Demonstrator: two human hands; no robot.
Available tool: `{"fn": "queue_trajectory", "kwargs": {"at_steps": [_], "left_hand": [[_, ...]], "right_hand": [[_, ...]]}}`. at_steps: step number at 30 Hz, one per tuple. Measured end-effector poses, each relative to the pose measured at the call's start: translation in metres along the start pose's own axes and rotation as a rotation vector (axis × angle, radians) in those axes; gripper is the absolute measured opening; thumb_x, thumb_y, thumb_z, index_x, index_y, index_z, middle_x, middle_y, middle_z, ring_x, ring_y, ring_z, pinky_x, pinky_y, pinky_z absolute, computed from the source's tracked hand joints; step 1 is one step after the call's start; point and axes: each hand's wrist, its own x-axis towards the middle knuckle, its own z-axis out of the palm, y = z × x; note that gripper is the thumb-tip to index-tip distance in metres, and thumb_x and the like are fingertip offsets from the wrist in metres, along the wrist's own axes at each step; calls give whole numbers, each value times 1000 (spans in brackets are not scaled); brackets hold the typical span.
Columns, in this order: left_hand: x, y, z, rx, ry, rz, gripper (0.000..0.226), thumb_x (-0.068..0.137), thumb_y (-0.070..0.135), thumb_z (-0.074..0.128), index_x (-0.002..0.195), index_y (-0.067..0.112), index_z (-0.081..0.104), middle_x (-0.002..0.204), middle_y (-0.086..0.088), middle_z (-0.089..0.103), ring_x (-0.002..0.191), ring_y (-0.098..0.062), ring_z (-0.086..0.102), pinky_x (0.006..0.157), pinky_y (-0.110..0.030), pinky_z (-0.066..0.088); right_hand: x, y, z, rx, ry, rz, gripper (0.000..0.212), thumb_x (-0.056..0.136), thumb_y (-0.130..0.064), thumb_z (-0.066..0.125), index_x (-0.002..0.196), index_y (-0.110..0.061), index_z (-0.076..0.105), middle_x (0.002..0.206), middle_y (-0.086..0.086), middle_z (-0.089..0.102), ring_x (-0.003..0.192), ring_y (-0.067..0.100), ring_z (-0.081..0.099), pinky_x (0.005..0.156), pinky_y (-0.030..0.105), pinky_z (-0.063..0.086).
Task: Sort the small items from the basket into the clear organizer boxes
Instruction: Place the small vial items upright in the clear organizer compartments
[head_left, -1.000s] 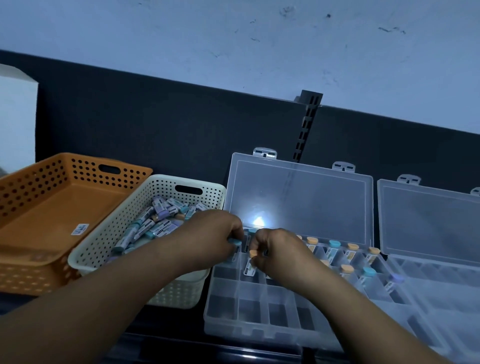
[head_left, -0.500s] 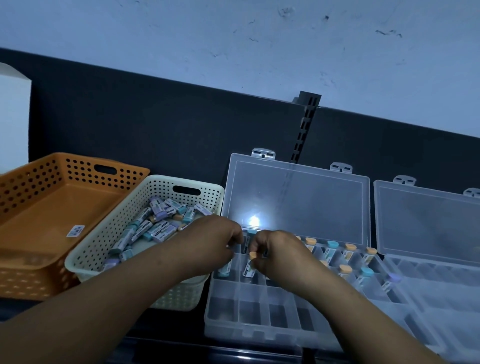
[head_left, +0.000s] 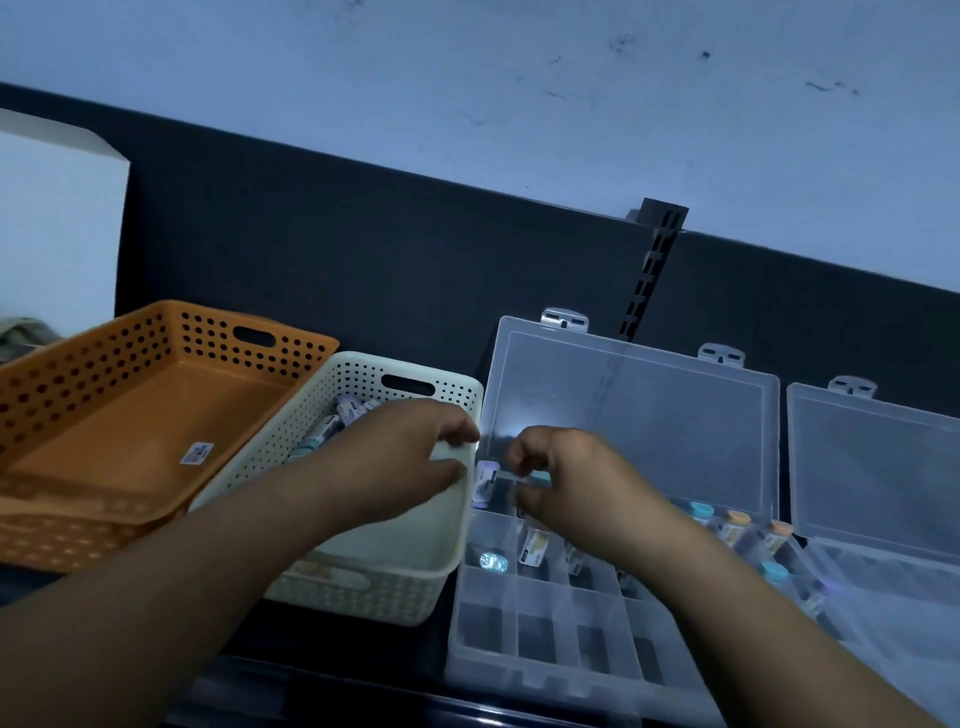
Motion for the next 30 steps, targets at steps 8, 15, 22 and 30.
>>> {"fn": "queue_trajectory", "kwargs": {"at_steps": [8,15,22,30], "left_hand": [[-16,-47,-28,12,6,-132,31,86,26,67,117,27,63,114,10,65,99,-4,58,85,-24,47],[-15,-43,-19,-20,-40,-75,35,89,31,63,123,26,61,116,12,62,101,-1,56,80,-14,41],[-9,-38,-11,-29,-82,-83,35,88,32,64,122,25,61,116,11,63,106,-5,57,96,-30,47],[-11,-38,-7,-15,-114,-87,33,88,34,63,121,29,60,118,14,62,106,-3,56,95,-28,46]], "right_hand": [[27,-36,-3,70,-98,-111,14,80,-21,75,83,-22,61,84,-5,65,81,15,63,77,34,54],[9,-26,-6,107,-271,-50,14,76,-21,79,78,-25,65,74,-14,64,68,2,60,72,27,55],[-7,-29,-4,-49,-302,-2,27,75,-30,79,80,-19,55,72,-10,53,66,9,48,64,31,47],[1,-33,7,-189,-324,6,27,77,-25,76,75,-24,49,81,-8,53,67,9,49,55,24,37]]}}
